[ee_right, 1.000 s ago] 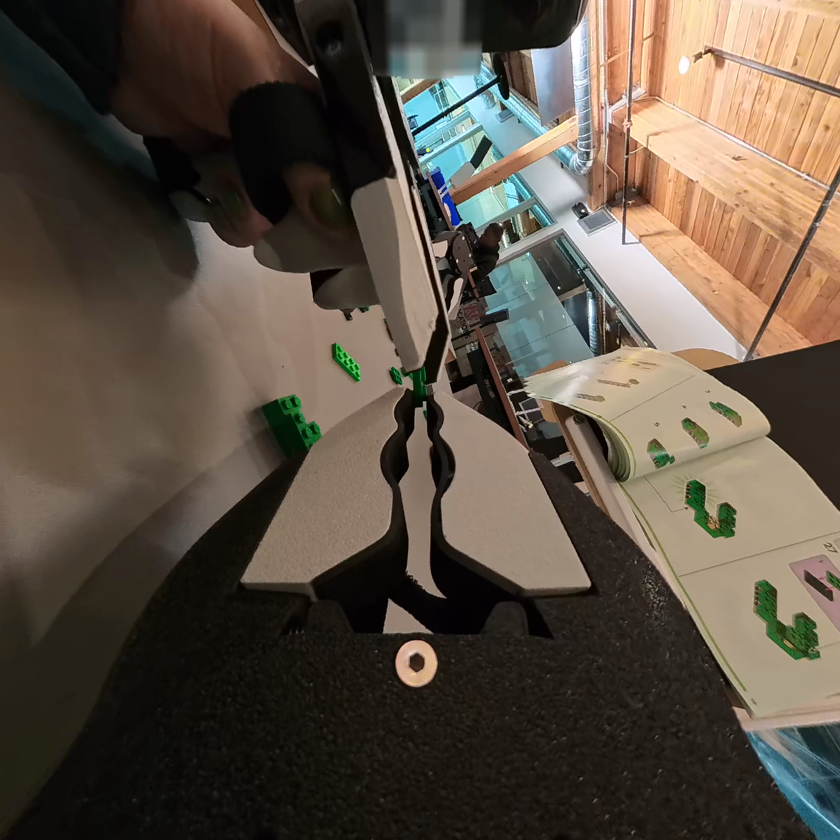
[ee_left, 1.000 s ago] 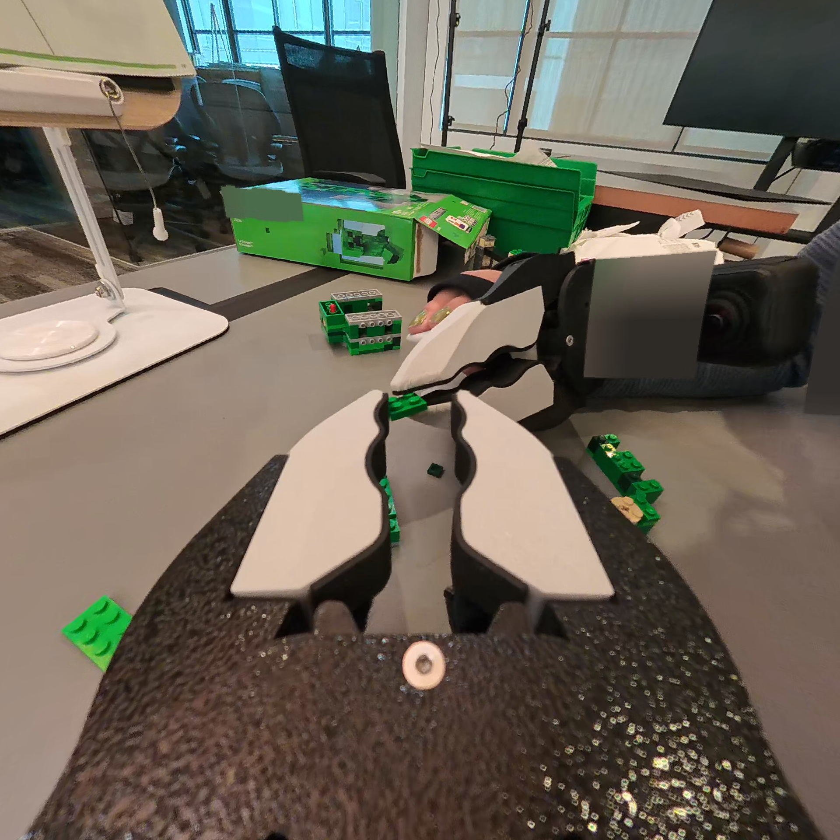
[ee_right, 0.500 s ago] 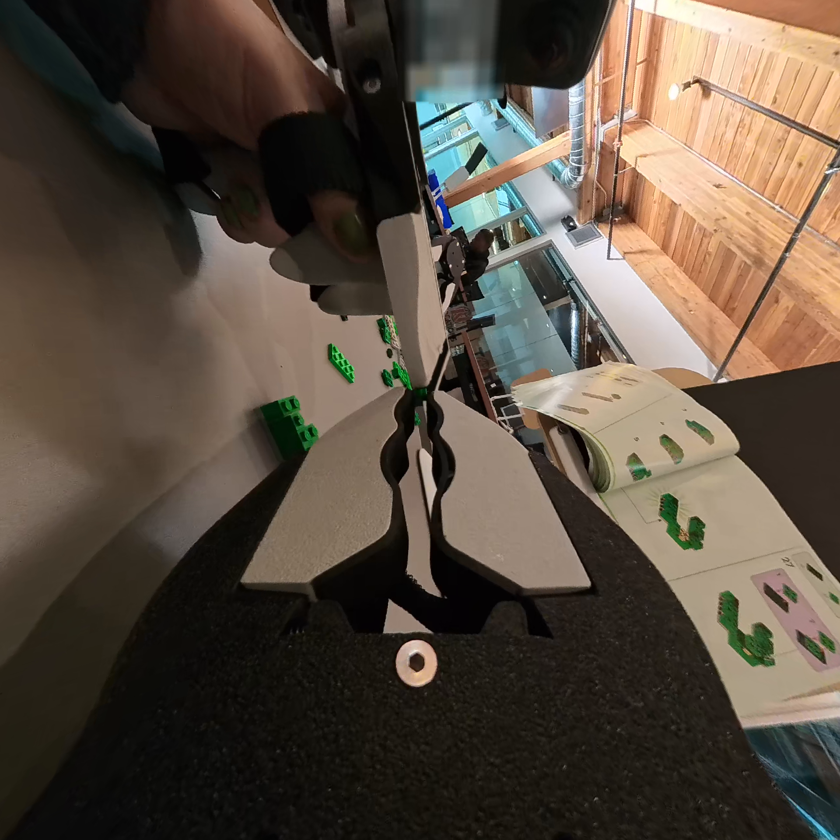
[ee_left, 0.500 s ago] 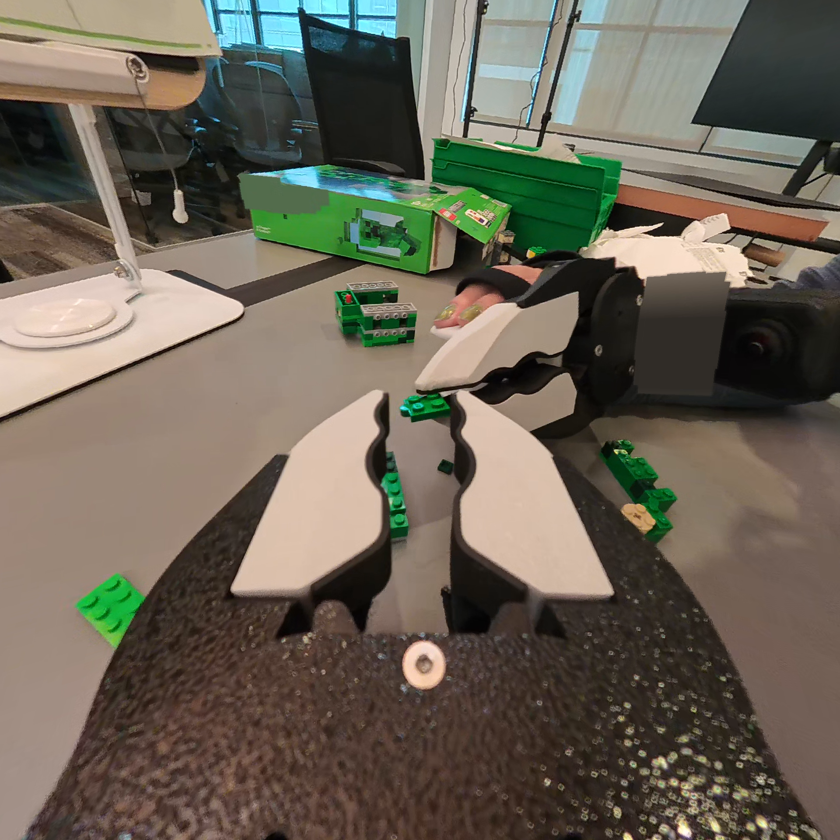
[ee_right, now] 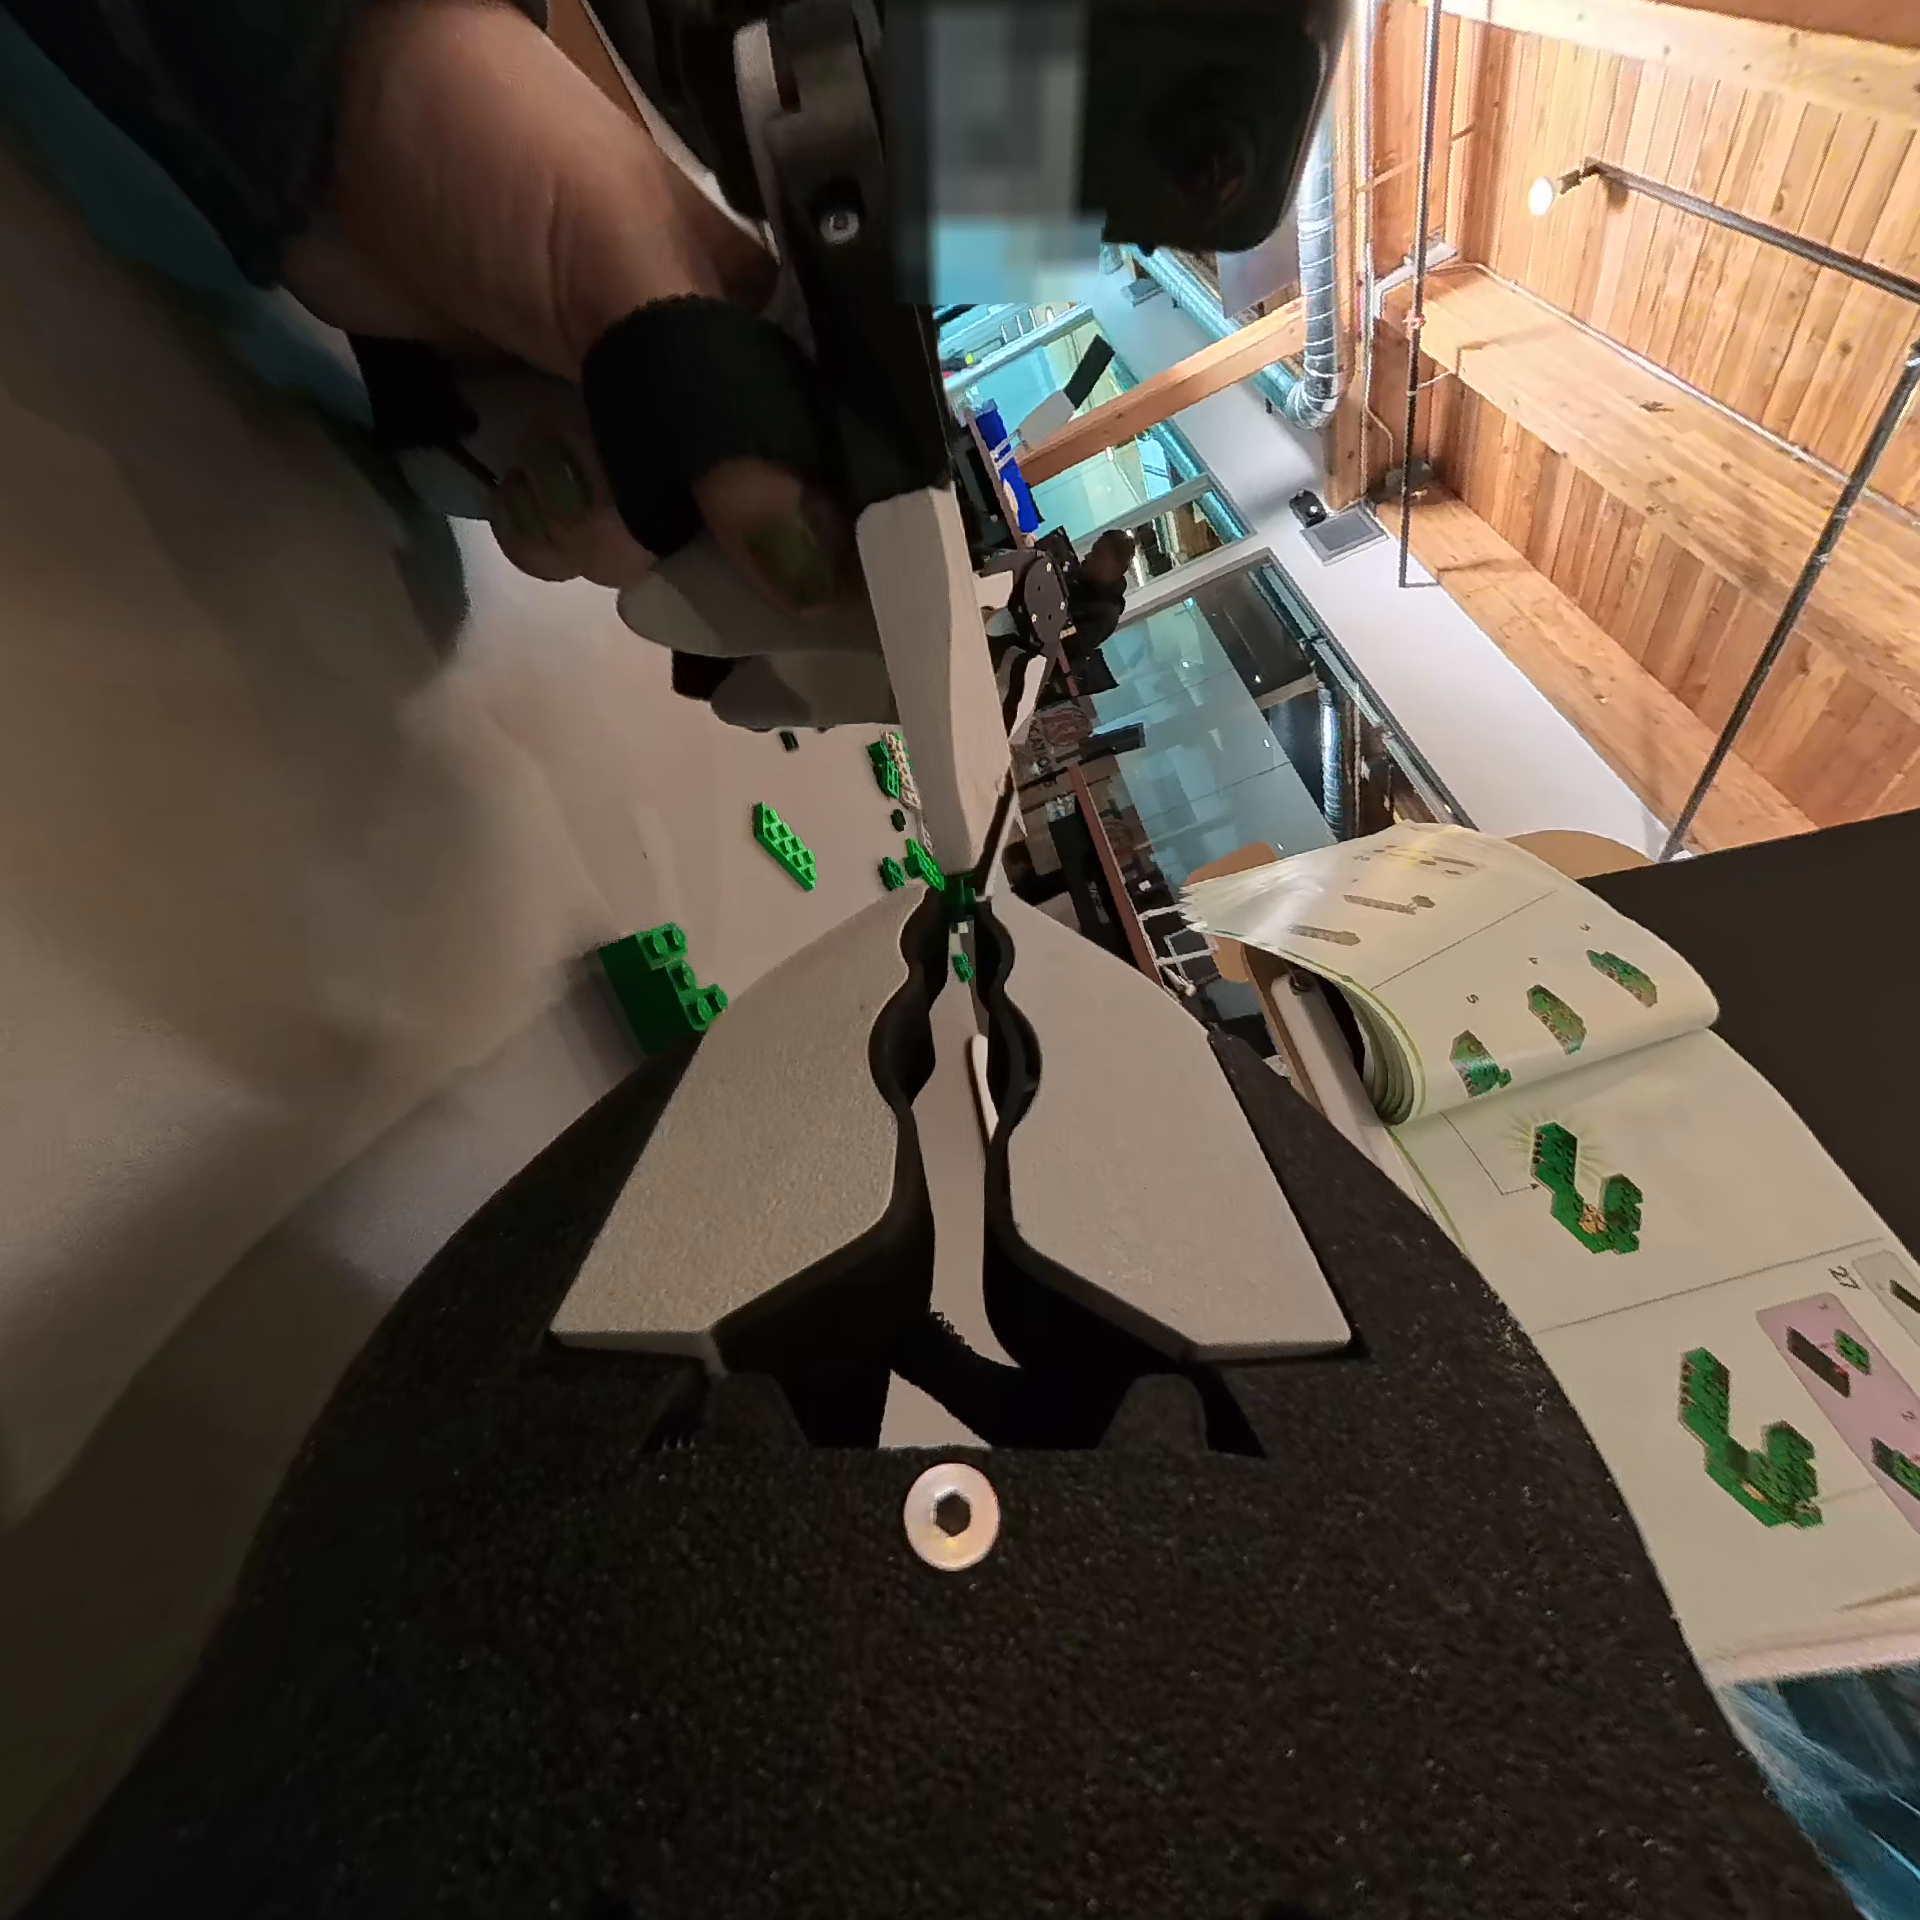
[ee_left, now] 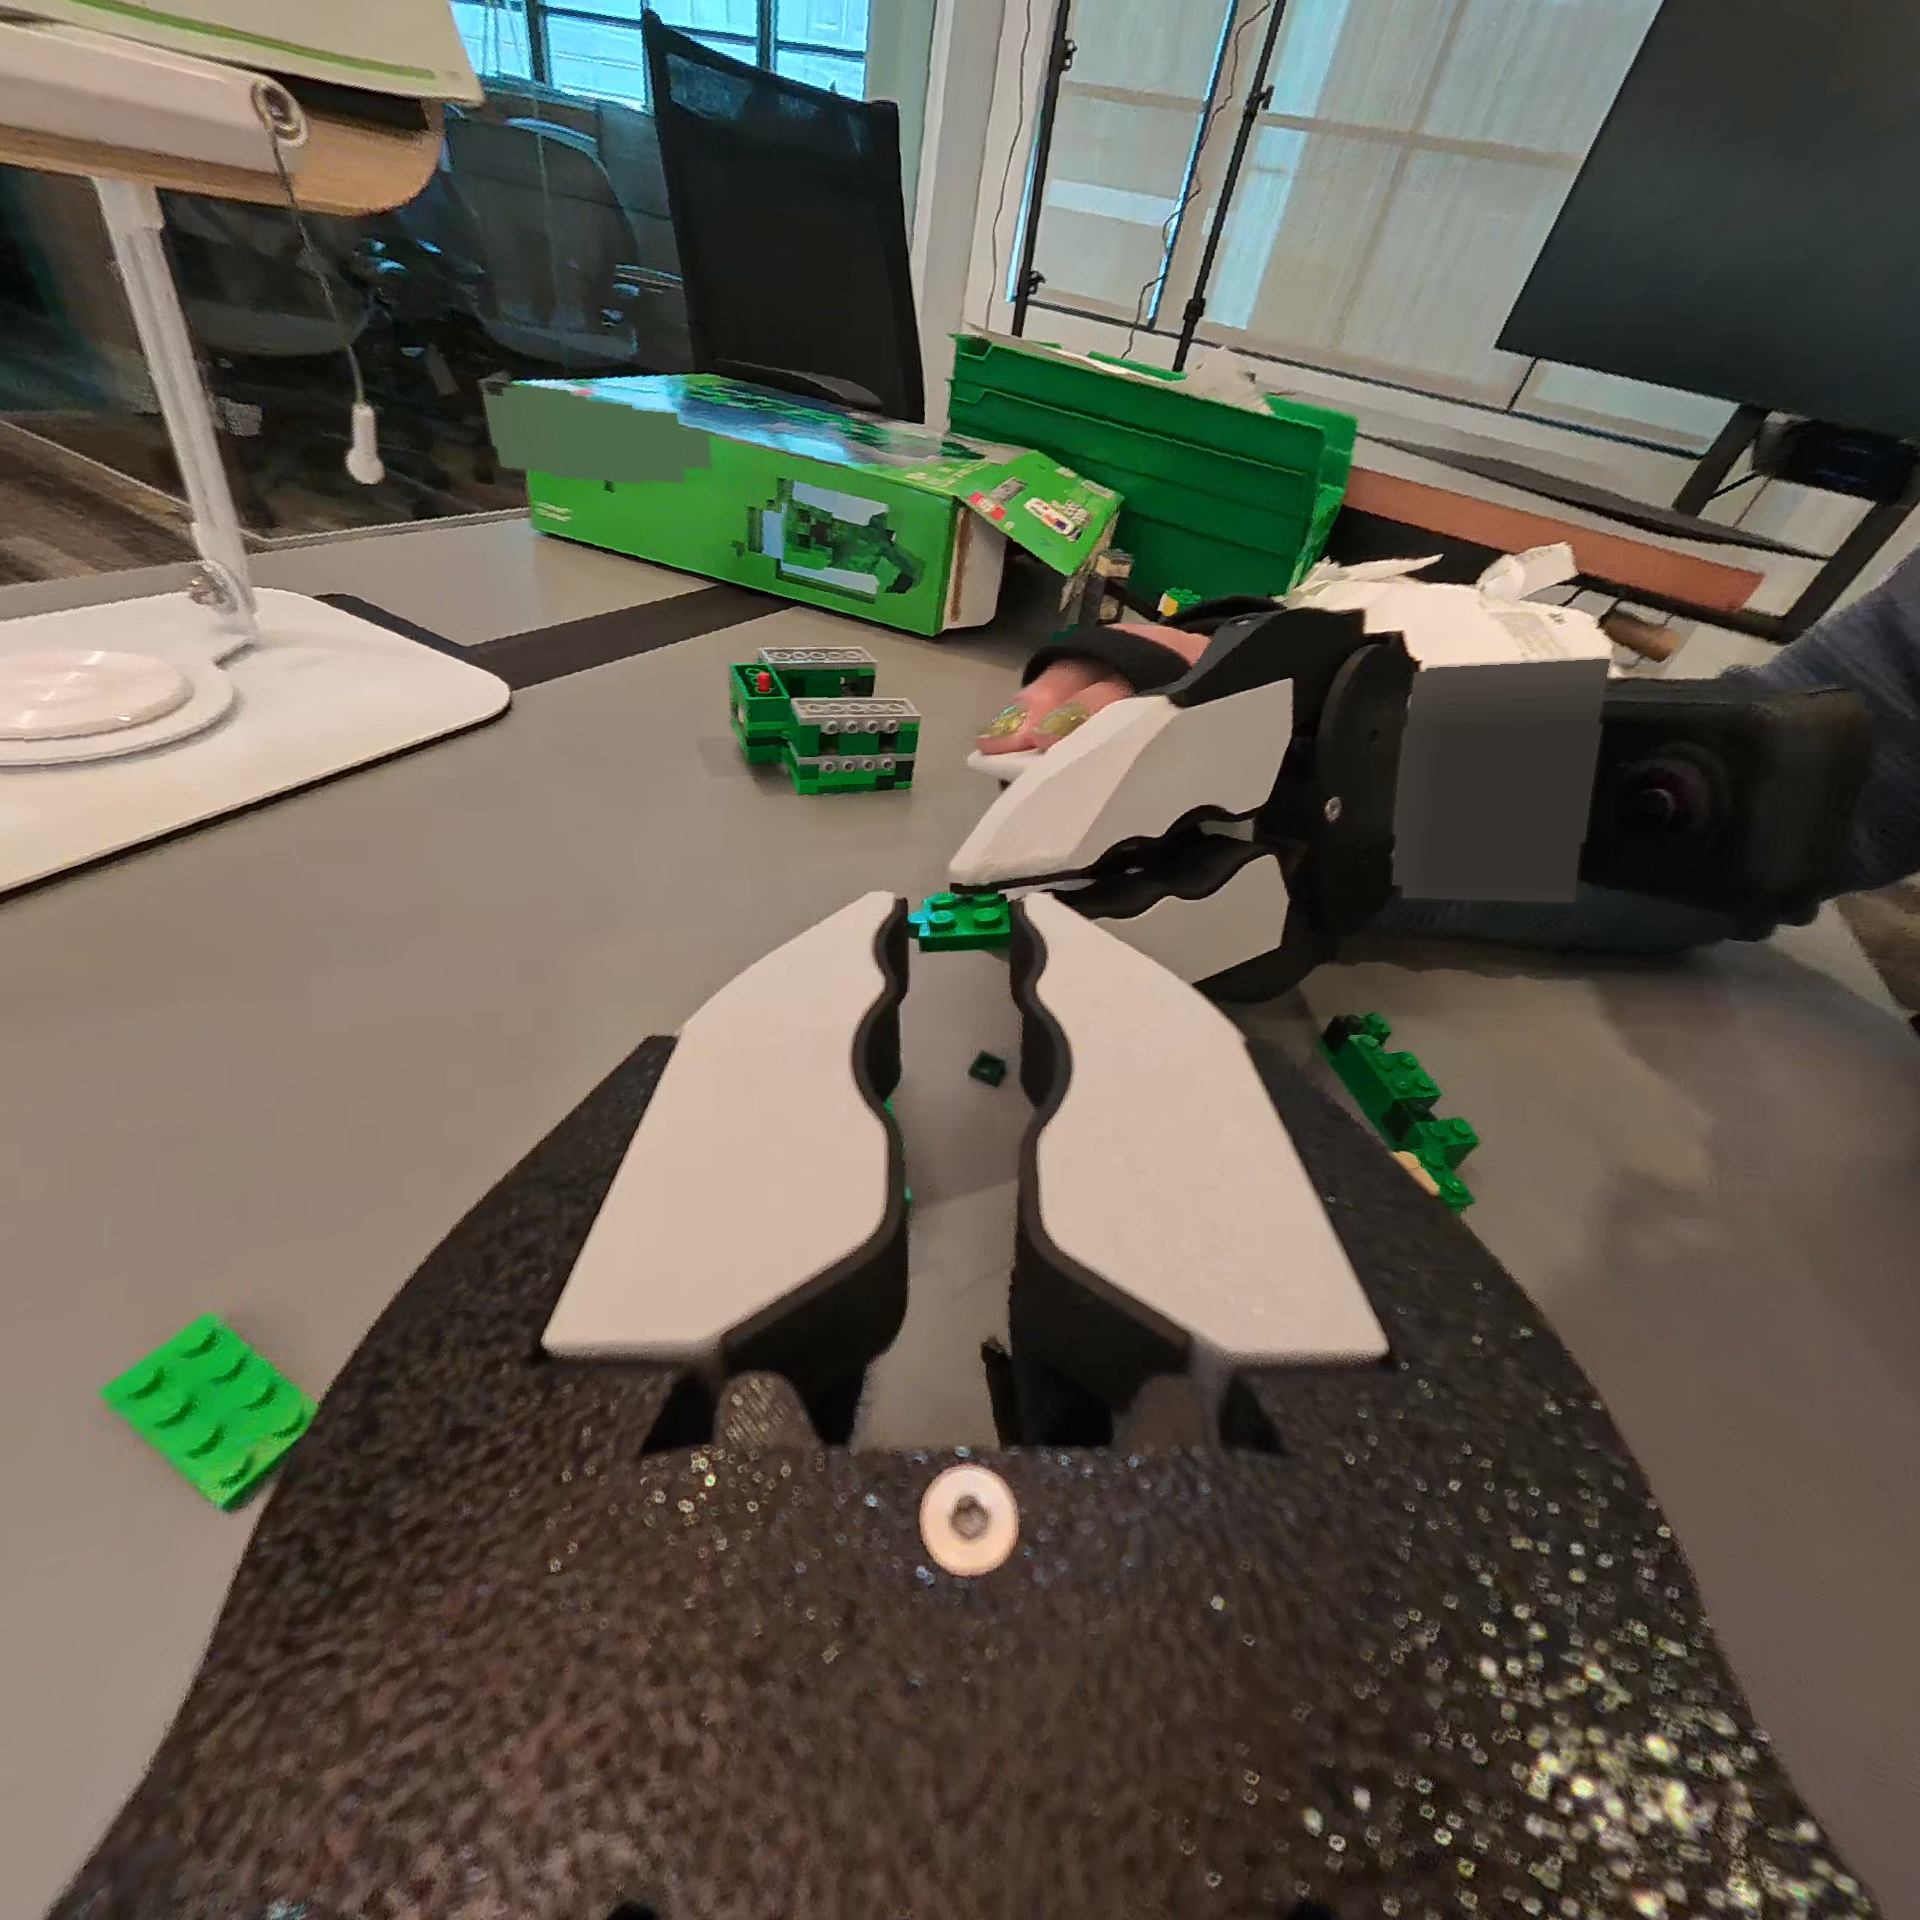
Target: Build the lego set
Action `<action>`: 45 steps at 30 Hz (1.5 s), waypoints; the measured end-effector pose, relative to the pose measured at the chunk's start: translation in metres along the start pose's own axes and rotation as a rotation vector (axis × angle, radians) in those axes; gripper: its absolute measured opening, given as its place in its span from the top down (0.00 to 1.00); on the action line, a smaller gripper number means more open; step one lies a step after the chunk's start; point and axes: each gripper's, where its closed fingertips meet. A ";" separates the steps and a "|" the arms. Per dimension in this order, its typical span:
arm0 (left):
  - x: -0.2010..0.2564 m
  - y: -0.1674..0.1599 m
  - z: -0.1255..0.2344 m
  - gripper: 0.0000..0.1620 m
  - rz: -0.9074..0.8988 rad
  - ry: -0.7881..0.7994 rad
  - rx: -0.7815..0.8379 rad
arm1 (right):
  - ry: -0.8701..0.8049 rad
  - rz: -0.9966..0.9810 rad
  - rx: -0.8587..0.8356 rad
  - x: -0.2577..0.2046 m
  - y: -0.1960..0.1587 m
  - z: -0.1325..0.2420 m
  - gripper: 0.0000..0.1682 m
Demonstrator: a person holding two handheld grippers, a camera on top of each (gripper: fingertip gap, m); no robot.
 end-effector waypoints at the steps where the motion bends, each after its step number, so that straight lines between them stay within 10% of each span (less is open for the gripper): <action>1: 0.002 0.001 0.001 0.89 0.017 -0.020 0.007 | 0.001 -0.011 0.012 0.000 0.002 0.000 0.97; 11: 0.018 0.004 0.014 0.90 0.129 -0.209 0.024 | 0.035 -0.068 0.120 -0.002 0.019 0.004 0.97; 45: -0.007 0.000 0.016 0.85 0.061 -0.023 -0.009 | 0.011 -0.047 0.082 0.000 0.014 0.004 0.97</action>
Point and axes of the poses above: each gripper's, where its closed fingertips meet, z back along the fingers, y out of its top, x = y × z across the jaws, and after that the axes turned 7 degrees about x, right-handed
